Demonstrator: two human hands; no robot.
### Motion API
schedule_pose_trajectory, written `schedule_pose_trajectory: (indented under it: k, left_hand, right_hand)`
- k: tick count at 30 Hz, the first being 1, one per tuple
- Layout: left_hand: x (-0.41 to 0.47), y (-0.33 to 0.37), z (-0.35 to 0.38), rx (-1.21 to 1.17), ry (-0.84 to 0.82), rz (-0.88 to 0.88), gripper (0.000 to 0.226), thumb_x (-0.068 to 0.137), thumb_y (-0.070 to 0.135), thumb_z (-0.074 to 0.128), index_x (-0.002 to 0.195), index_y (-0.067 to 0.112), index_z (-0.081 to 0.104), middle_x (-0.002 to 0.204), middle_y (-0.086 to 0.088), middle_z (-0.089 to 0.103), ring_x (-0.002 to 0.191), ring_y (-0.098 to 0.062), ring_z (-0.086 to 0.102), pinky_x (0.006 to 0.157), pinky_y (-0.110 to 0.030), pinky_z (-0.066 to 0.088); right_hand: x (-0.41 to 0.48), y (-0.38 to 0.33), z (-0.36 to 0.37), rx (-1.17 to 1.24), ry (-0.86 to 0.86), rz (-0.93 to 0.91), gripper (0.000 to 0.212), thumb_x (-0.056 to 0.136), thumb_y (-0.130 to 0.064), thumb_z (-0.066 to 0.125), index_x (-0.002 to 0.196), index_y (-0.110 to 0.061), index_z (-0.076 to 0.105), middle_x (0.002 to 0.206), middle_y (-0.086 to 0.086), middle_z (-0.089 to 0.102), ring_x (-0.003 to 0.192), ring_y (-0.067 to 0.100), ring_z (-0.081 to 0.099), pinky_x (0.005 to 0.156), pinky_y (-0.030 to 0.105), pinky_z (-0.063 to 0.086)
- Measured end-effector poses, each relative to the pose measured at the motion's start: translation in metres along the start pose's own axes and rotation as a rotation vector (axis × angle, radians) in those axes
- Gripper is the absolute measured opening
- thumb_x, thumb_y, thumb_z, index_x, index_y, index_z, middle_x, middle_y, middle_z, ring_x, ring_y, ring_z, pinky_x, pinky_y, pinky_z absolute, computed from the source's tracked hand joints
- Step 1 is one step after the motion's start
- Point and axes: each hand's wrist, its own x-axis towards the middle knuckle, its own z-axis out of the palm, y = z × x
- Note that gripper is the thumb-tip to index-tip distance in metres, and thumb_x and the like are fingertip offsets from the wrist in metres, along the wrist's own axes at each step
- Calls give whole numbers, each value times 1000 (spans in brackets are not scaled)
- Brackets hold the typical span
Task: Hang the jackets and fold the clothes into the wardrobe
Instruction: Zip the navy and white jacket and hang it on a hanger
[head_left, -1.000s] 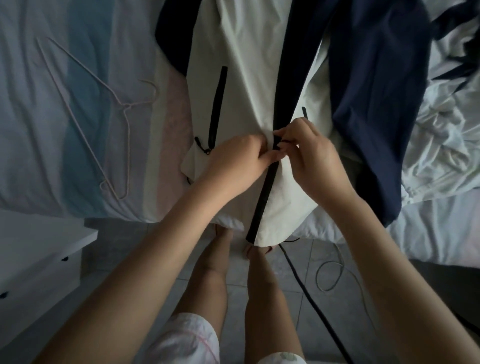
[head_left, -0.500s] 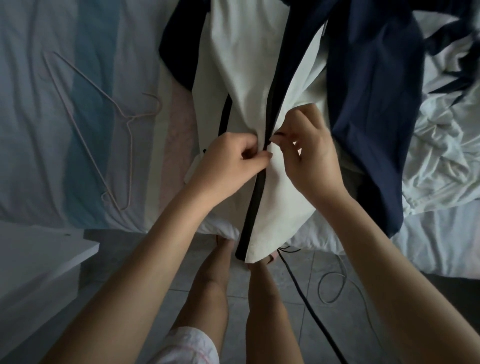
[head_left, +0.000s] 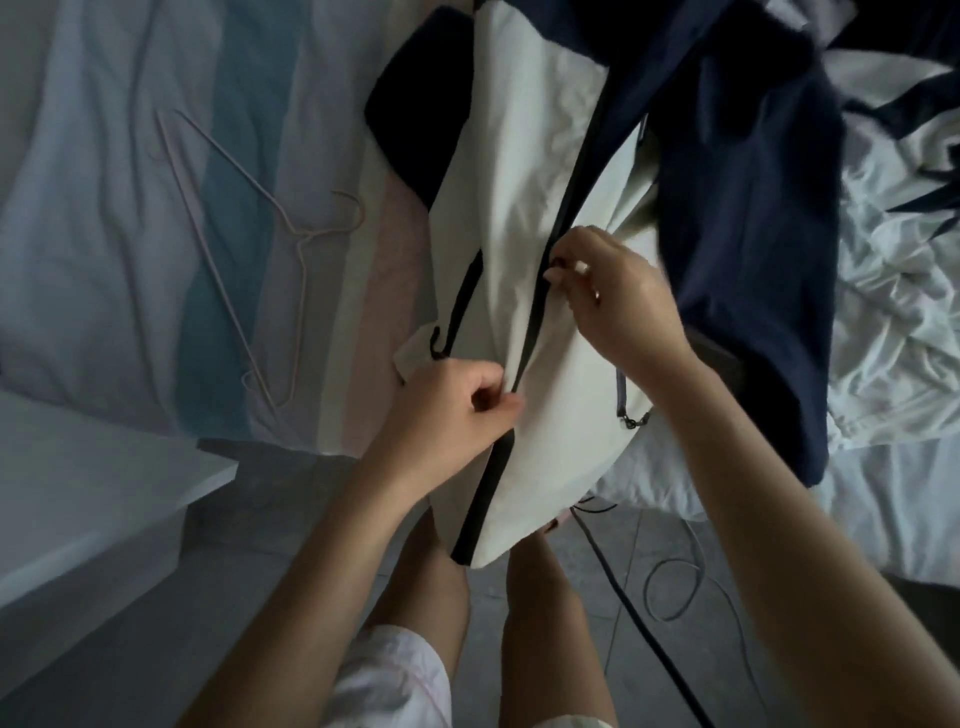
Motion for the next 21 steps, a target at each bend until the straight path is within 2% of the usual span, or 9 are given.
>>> schedule_pose_trajectory:
  k: [4, 6, 9, 13, 15, 17, 21]
  left_hand:
    - [-21, -21, 0, 347, -74, -175, 35, 88, 40, 62, 65, 15, 52, 58, 1, 53, 55, -13, 52, 47, -21, 29]
    - [-23, -24, 1, 415, -10, -209, 31, 85, 48, 61, 76, 19, 56, 70, 6, 58, 64, -12, 57, 51, -22, 36]
    - [-8, -13, 4, 373, 125, -135, 37, 82, 55, 61, 83, 19, 55, 76, 10, 54, 66, -8, 53, 55, -21, 39]
    - [12, 13, 14, 361, 92, -9, 33, 85, 48, 61, 77, 17, 52, 76, 5, 57, 66, -14, 53, 57, -29, 36]
    - [13, 15, 15, 335, 86, 65, 31, 87, 40, 62, 73, 14, 54, 64, 5, 54, 59, -14, 53, 55, -30, 36]
    - [10, 12, 14, 318, 45, 125, 29, 88, 33, 63, 72, 10, 59, 54, 4, 50, 49, -9, 47, 54, -32, 38]
    - [4, -4, 10, 283, -43, 80, 31, 89, 33, 62, 69, 9, 60, 51, -1, 49, 45, -12, 44, 48, -29, 33]
  right_hand:
    - [-37, -8, 22, 10, -148, -68, 8, 94, -12, 46, 94, -10, 54, 81, -1, 60, 67, 20, 53, 61, 41, 48]
    - [-53, -8, 27, 39, -155, -63, 9, 93, -10, 44, 93, -9, 53, 77, 1, 59, 63, 22, 57, 57, 42, 48]
    - [-64, -10, 25, 95, -131, -63, 9, 92, -7, 44, 92, -8, 53, 76, 3, 62, 62, 21, 60, 56, 40, 48]
    - [-78, -23, 17, 223, -4, 55, 9, 90, -3, 47, 89, -7, 54, 74, 1, 60, 65, 20, 57, 60, 34, 44]
    - [-88, -27, 14, 281, 76, 124, 7, 91, -7, 50, 88, -9, 56, 75, -4, 60, 68, 16, 58, 62, 33, 46]
    - [-96, -28, 10, 197, 83, 113, 7, 93, -14, 52, 92, -12, 59, 78, -4, 64, 72, 16, 61, 61, 36, 48]
    - [-95, -23, 12, -211, -16, -119, 19, 94, -27, 47, 89, -16, 62, 72, -4, 61, 64, 20, 57, 49, 29, 40]
